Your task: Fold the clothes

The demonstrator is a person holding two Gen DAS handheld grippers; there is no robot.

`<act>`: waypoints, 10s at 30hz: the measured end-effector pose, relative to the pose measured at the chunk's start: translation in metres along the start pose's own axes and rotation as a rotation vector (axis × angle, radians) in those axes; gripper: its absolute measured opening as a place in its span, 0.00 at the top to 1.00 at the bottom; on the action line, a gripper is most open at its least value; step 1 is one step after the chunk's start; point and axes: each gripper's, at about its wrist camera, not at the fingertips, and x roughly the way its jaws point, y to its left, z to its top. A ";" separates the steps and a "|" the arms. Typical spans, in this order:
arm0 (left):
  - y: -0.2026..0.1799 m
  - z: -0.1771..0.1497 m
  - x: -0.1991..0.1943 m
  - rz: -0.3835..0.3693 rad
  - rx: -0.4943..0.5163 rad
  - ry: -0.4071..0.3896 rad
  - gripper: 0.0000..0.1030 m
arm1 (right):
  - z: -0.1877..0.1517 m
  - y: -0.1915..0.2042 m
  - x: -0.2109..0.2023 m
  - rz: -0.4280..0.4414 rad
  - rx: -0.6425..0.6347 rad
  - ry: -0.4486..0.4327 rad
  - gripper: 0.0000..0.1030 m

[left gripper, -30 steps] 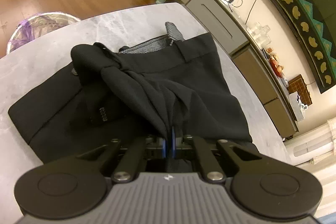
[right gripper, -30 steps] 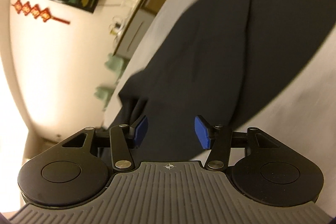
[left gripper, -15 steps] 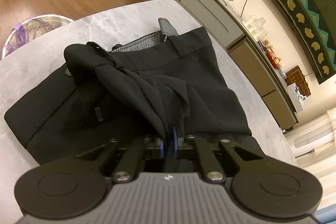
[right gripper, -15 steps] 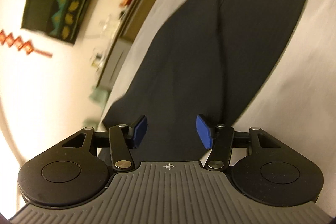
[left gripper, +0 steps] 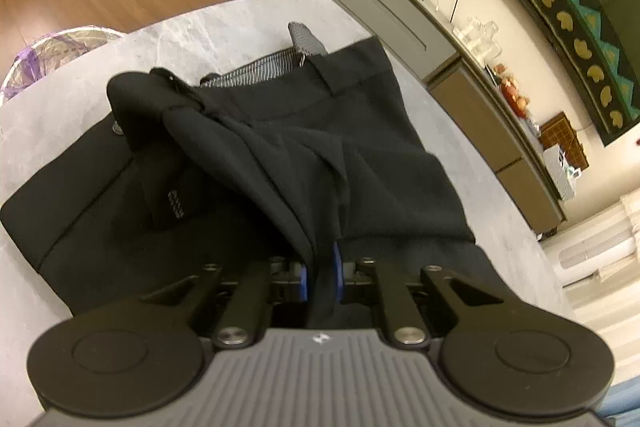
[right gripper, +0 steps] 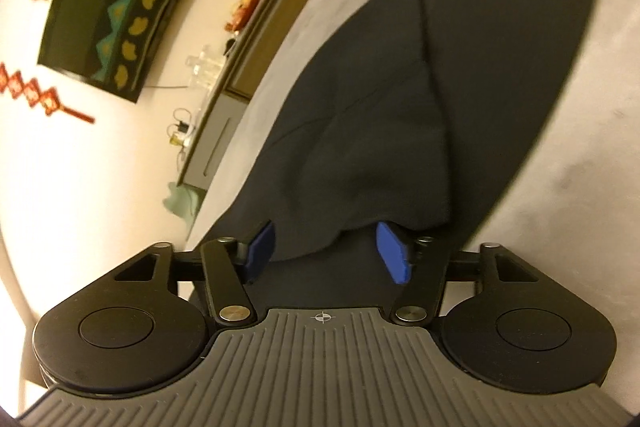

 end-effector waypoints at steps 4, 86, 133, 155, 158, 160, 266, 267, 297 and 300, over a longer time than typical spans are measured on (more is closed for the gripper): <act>-0.004 -0.002 0.003 0.007 0.018 0.001 0.89 | 0.019 0.007 0.021 -0.035 0.032 -0.025 0.51; 0.013 -0.035 -0.016 0.127 0.063 0.030 0.94 | 0.075 -0.042 -0.082 -0.422 -0.316 -0.127 1.00; 0.090 -0.036 -0.068 0.062 -0.079 -0.044 0.89 | -0.415 0.261 0.116 0.212 -1.783 0.430 1.00; 0.057 0.007 -0.045 0.070 0.086 -0.056 0.55 | -0.351 0.442 0.311 0.040 -1.600 0.434 0.10; 0.050 0.008 -0.043 0.054 0.128 -0.073 0.63 | -0.368 0.454 0.368 -0.036 -1.588 0.478 0.25; 0.040 0.004 -0.050 0.034 0.175 -0.085 0.66 | -0.362 0.452 0.395 -0.061 -1.512 0.562 0.85; 0.012 0.142 0.058 -0.439 0.550 -0.022 0.27 | -0.346 0.332 0.224 0.604 -2.046 0.335 0.97; 0.010 0.139 0.055 -0.457 0.583 -0.017 0.30 | -0.350 0.327 0.221 0.607 -2.084 0.305 0.97; 0.000 0.050 -0.058 -0.394 0.690 -0.196 0.92 | -0.257 0.396 0.254 0.617 -1.439 0.588 0.22; 0.003 0.051 -0.058 -0.392 0.674 -0.207 0.91 | -0.288 0.418 0.294 0.556 -1.507 0.700 0.19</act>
